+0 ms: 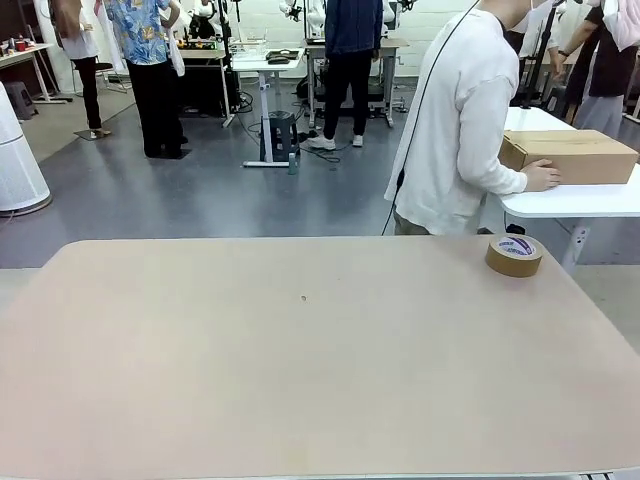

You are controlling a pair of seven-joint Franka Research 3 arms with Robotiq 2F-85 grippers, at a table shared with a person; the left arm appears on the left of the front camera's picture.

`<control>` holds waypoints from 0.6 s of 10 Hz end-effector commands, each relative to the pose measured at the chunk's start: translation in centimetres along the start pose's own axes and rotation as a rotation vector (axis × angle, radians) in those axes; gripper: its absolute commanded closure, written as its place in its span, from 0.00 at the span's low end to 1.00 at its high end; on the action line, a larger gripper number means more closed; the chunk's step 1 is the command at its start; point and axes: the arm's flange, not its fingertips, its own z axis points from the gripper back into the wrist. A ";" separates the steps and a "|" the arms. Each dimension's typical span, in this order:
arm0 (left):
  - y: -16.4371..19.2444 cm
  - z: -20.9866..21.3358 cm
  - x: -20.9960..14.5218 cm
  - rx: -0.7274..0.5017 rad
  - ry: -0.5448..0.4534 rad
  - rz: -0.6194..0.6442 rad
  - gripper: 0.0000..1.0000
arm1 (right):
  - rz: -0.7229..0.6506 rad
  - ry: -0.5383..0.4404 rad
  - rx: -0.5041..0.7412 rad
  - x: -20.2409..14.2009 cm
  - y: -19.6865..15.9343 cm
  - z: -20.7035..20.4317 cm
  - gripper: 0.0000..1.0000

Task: Wrap the clocks to prevent damage.
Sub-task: After the human seals the box with tape, release both hands from the side flaps of the Package Box.

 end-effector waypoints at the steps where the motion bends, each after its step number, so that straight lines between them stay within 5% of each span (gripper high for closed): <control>1: 0.0 0.4 0.1 -0.005 -0.007 -0.003 0.00 | 0.013 -0.014 0.006 0.0 -0.3 -0.1 0.00; 6: 0.0 0.4 0.1 -0.005 -0.007 -0.003 0.00 | 0.013 -0.014 0.006 0.0 -0.3 -0.1 0.00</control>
